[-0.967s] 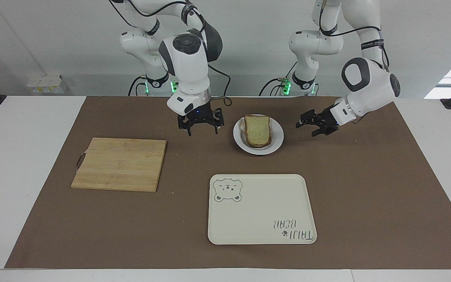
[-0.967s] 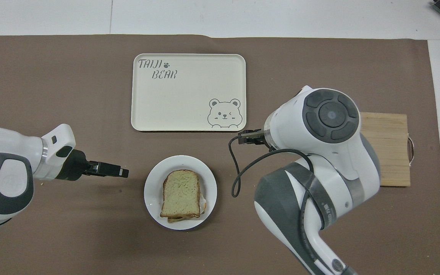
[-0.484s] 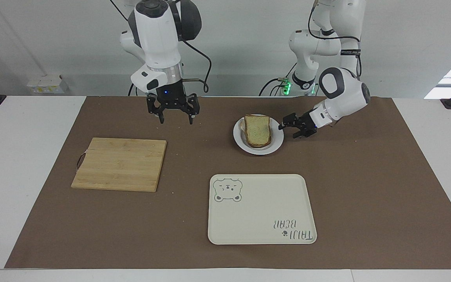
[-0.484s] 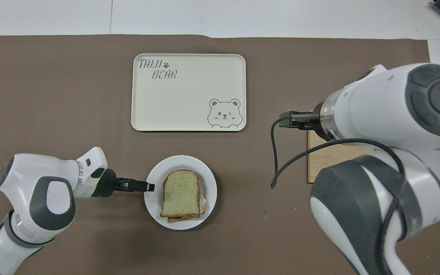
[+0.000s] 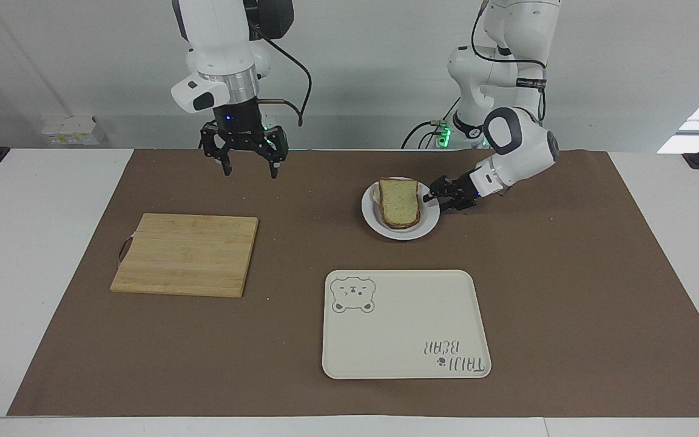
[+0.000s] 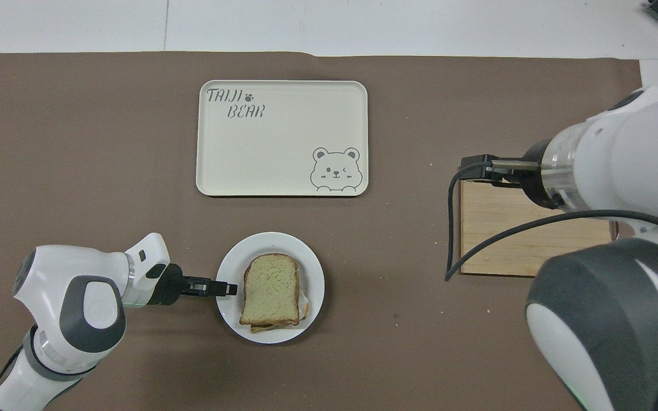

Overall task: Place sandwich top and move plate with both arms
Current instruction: 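Release the bread with the right gripper while the left gripper reaches the plate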

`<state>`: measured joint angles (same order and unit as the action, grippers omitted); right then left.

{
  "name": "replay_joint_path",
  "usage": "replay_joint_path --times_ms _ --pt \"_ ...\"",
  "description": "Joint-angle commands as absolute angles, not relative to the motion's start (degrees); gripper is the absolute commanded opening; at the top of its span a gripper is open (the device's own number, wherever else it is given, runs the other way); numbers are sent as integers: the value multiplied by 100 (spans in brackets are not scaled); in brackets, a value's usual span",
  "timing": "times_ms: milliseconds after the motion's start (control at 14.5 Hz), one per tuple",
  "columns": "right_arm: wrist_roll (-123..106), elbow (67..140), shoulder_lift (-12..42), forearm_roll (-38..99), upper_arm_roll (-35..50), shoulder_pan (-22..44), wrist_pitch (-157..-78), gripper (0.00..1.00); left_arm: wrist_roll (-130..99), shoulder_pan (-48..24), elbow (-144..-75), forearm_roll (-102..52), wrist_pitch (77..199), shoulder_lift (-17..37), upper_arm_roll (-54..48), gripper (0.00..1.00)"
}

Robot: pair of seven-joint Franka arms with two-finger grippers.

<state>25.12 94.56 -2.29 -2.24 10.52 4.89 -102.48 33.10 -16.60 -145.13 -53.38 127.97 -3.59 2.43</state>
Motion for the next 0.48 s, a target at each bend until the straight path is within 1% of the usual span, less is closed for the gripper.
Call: replay_joint_path --times_ms 0,69,138,207,276,345,415 --pt "2426 9211 -316 -185 836 413 -9889 100 3445 -1933 -14748 -5685 13104 -440 308 51" --pt "2426 9211 -421 -185 722 422 -9844 100 3454 -1968 -14757 -5774 13139 -379 308 49" --pt "2417 9211 -509 -185 608 422 -9765 100 3541 -1995 -14766 -5870 13244 -291 308 48" --pt "2347 9211 -545 -185 511 422 -9678 100 3681 -2195 -14774 -6054 13393 -203 308 48" --pt "2173 9211 -554 -185 371 422 -9572 100 3778 -2276 -14774 -6238 13473 -133 308 39" --pt "1927 9211 -580 -185 230 422 -9493 100 3788 -2276 -14766 -6266 13474 -132 308 22" --pt "1672 9211 -615 -185 81 422 -9449 100 3788 -2259 -14774 -6275 13474 -132 308 1"
